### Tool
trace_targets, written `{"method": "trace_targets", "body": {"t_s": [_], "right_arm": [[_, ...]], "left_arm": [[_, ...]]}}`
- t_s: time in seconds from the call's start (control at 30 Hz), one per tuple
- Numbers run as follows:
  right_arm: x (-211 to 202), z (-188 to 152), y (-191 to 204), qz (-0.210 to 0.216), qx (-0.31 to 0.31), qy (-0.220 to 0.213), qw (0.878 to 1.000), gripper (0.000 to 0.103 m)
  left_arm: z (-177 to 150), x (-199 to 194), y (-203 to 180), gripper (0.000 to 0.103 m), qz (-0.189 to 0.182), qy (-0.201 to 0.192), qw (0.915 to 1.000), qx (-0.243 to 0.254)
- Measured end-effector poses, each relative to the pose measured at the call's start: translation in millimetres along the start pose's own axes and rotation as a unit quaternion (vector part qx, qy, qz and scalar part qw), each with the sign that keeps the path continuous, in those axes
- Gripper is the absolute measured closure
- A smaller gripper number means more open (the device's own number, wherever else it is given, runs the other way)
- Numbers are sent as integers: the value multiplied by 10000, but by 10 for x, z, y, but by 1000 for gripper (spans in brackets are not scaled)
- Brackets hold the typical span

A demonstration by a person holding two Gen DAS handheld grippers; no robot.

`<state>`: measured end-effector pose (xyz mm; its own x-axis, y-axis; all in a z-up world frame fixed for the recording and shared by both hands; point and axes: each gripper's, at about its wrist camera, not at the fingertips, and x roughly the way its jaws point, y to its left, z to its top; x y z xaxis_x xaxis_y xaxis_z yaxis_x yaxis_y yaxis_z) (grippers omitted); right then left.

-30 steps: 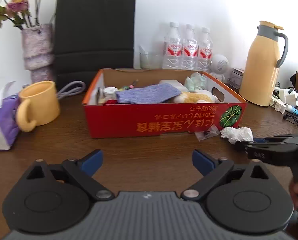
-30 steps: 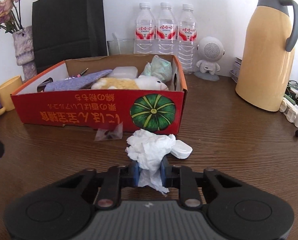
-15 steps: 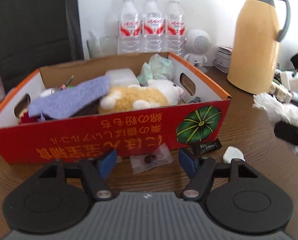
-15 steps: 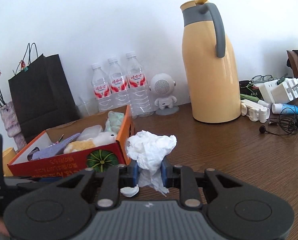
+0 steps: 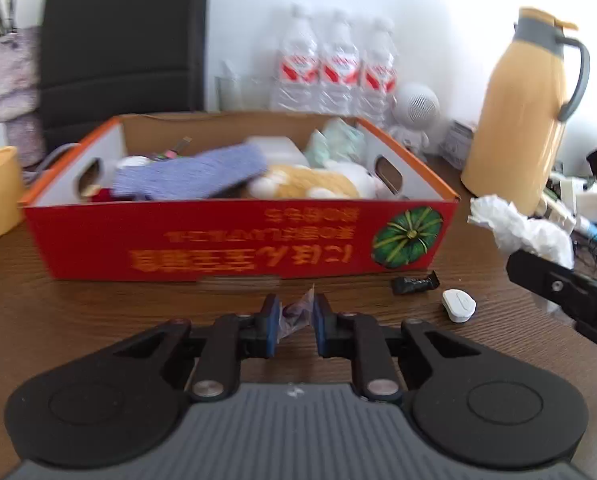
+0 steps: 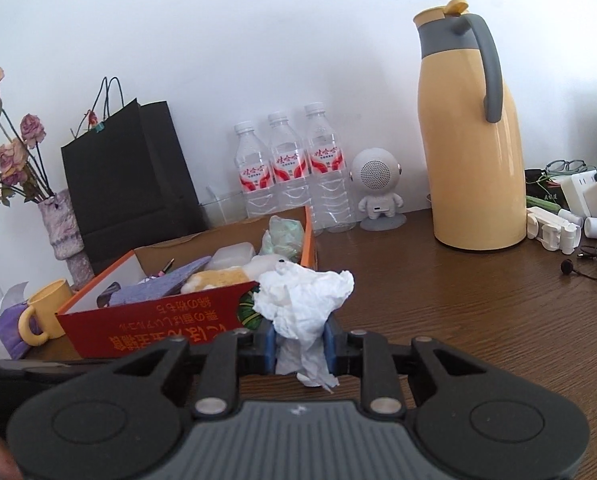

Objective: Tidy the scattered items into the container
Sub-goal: 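Grasp the crumpled white tissue with the right tool while the left tool grasps a clear wrapper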

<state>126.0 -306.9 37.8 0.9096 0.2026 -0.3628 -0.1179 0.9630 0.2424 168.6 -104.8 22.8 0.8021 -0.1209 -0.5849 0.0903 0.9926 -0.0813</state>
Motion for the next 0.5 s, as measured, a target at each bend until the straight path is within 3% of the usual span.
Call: {"method": "trace_targets", "body": {"t_s": [0.27,0.5], "right_arm": [[-71,-118,480,28,-811,56,9967,81],[-679,-246,1205,567,-884,26,9945,81]], "left_arm": [[-211,-1061,567,85,560,-846,9948,-117],[-448,-1750,817,85,690,-1308,9885,-298]]}}
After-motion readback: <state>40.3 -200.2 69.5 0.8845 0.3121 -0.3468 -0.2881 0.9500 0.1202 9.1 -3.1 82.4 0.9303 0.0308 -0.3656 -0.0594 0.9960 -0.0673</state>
